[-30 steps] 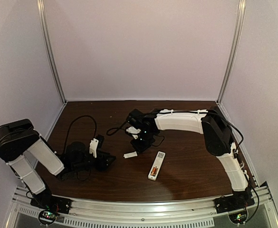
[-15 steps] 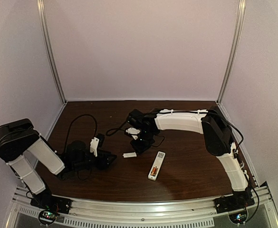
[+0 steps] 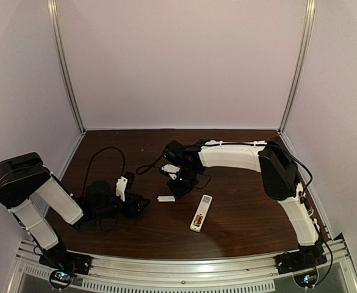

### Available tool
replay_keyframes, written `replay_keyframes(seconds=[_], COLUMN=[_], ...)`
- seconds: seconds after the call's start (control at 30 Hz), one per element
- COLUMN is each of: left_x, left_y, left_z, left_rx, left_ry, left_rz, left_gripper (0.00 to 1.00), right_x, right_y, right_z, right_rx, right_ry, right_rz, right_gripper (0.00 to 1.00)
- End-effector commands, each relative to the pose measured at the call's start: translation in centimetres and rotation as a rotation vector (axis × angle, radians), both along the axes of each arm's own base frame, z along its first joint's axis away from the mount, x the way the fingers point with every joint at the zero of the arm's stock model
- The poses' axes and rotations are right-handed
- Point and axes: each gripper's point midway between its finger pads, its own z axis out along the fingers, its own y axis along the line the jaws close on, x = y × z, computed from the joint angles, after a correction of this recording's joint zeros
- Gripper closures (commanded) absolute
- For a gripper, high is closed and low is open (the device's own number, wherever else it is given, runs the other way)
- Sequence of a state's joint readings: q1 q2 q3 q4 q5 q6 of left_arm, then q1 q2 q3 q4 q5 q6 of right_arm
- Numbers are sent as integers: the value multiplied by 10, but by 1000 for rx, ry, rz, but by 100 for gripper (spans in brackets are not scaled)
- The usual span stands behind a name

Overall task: Load the batteries into the remote control
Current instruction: Adjust the battery cover at the center of the board.

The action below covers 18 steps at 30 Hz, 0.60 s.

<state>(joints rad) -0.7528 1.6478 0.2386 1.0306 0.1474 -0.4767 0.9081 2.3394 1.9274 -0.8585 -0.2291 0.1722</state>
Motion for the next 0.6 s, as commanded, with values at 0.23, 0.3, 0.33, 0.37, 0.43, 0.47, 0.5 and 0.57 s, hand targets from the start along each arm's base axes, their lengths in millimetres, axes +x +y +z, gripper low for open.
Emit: replay_keyframes(seconds=[0.23,0.3,0.33,0.37,0.43,0.47,0.5,0.57], left_x=[5,5,4,4,4,4,3,4], left_y=[-9,-10,-9,-9,-10,-10,-10,-10], left_z=[-1,-2,-2,0,-1,-1,-1,-2], left_rx=[17,15,7,-3,-4,-6,-5,-4], left_ry=[-11,-3,0,-4,1,1,1,1], left_rz=[-21,-18,-13,-12,-16,-18,-19,-18], left_gripper=[53,53,53,53,53,53,53,53], right_x=[8,5,5,5,4,5,7,11], right_y=[-9,-8,-7,-6,-2,-2,-4,-11], right_z=[-21,-21,-19,-17,-10,-7,-5,-3], right_rx=[-78,-80,-71,-61,-17,4,16,29], right_ry=[-33,-27,-23,-20,7,18,22,39], right_rz=[-24,-22,-22,-22,-24,-29,-38,-58], right_gripper=[86,86,86,85,83,83,82,82])
